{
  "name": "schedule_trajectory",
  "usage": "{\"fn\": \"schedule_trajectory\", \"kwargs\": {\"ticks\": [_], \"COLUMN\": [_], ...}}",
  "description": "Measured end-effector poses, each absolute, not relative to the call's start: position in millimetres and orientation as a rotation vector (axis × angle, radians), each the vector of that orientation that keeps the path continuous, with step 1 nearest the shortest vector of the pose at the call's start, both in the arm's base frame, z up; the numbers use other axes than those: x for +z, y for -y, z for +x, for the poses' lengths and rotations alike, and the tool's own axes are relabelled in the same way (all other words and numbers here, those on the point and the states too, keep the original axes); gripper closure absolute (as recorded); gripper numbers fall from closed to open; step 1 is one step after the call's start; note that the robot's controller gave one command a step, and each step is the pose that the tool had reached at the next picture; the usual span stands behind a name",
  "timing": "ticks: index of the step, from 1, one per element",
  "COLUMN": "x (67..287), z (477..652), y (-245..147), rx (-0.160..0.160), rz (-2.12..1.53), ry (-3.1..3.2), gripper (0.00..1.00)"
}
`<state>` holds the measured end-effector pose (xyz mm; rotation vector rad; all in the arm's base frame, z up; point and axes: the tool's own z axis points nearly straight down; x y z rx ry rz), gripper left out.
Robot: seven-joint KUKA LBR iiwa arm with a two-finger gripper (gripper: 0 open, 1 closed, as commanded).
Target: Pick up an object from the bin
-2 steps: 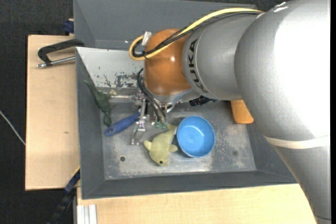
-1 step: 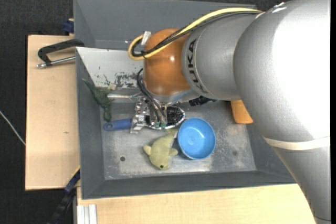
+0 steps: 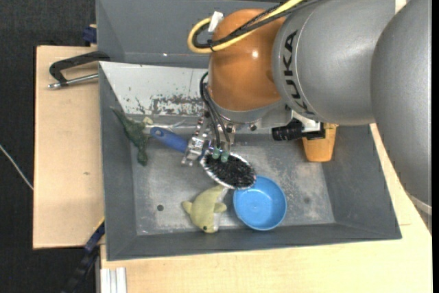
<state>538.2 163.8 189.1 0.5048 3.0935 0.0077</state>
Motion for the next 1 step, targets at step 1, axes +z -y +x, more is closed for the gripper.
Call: {"fn": "schedule_trajectory", "kwargs": {"ticks": [1], "x": [326.1], "z": [552.2], "y": [-188.2], "rx": [0.012], "rz": [0.484], "ry": [-3.092], "gripper": [1.00]}}
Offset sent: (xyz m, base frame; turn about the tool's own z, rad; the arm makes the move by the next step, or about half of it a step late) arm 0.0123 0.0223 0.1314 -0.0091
